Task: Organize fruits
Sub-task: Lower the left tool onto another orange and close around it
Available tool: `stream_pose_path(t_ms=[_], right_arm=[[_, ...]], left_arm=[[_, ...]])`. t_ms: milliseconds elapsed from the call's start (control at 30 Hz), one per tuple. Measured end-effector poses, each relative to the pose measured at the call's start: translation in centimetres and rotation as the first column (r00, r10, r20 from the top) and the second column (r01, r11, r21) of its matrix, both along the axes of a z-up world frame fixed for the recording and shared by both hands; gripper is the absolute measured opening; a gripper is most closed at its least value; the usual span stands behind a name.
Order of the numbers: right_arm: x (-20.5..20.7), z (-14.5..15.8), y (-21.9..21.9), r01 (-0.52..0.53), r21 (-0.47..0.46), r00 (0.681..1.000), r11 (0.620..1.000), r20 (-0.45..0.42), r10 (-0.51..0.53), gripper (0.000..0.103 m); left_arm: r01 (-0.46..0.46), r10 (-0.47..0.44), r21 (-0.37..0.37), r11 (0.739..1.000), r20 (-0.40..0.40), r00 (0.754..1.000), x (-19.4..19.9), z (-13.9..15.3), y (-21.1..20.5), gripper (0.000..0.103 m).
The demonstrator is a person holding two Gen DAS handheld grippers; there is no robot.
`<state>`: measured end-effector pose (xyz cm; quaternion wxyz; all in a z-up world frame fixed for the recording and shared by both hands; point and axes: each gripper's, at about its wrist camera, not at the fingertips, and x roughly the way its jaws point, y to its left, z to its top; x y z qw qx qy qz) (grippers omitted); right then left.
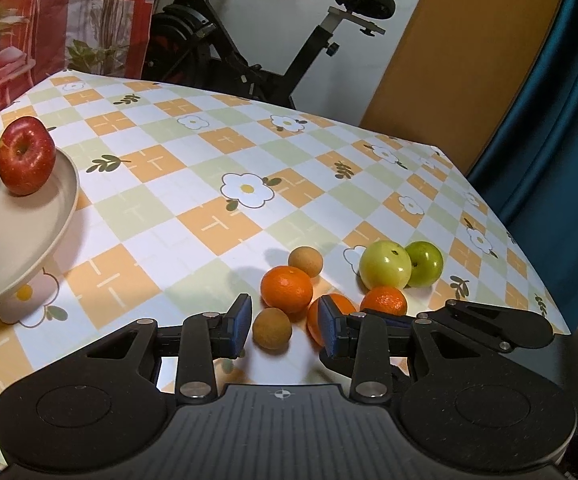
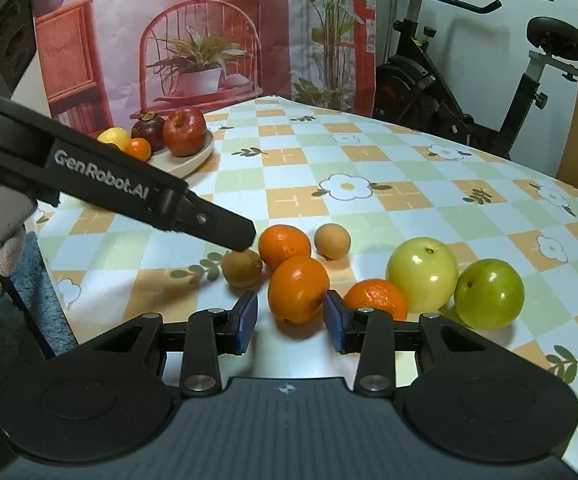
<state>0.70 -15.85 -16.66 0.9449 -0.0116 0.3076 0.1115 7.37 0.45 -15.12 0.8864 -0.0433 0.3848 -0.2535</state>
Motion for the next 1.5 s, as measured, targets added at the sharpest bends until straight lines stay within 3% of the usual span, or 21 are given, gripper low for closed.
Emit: stream_pose_path(t_ms=[367,800,1300,1500], right_arm=[[0.8,-0.8,0.3,0.02,-0.023,1.0,1.0,-0.012,-0.02,0.036],[-0.2,-0.6,1.4,-0.102,-0.011,0.993,0.995,-0.053,0.101,0.036],[0.0,-0.8,1.3,-0.098,0.017,0.993,0.995,-0.067,0.099,0.037],[0.1,-0.7,1.3,-0.095,0.028,0.993,0.995,-0.074,0.097,0.036]], left_arm=[[0.044,-0.044,0.0,0.999,-0.007,0.999,-0.1,-0.3,-0.7,0.034],[0.118,-0.117,0.037,0.992,-0.042,0.992,-0.5,-1.2,-1.7,0.034],[0.097,-0.103,-0.052,0.994,-0.131,0.986,0.2,-2.2,-0.7,0.038],[0.101,-0.108,-0.063,0.993,-0.124,0.986,0.2,-1.8,-0.6,0.037]])
